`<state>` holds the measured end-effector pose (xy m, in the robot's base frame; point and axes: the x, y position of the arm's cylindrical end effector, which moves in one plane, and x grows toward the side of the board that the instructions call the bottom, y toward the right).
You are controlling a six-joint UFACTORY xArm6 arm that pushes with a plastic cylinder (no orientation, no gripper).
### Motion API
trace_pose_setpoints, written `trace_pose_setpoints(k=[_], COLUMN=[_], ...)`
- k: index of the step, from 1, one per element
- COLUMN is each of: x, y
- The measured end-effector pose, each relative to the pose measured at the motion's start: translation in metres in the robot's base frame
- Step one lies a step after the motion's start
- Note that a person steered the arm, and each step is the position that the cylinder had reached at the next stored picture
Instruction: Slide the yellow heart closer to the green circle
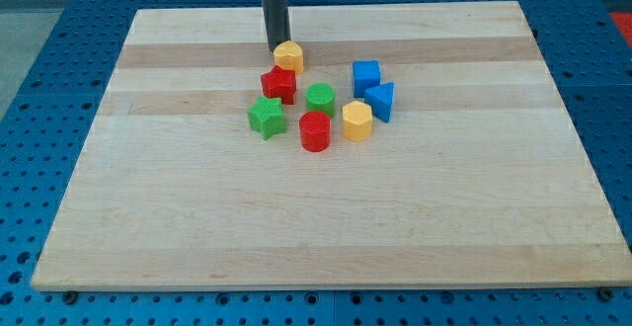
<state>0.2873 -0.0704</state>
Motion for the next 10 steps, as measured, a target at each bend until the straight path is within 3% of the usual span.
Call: trace_pose_setpoints(k=[4, 10], x=[0.026, 0.019], y=[-0.031, 0.033])
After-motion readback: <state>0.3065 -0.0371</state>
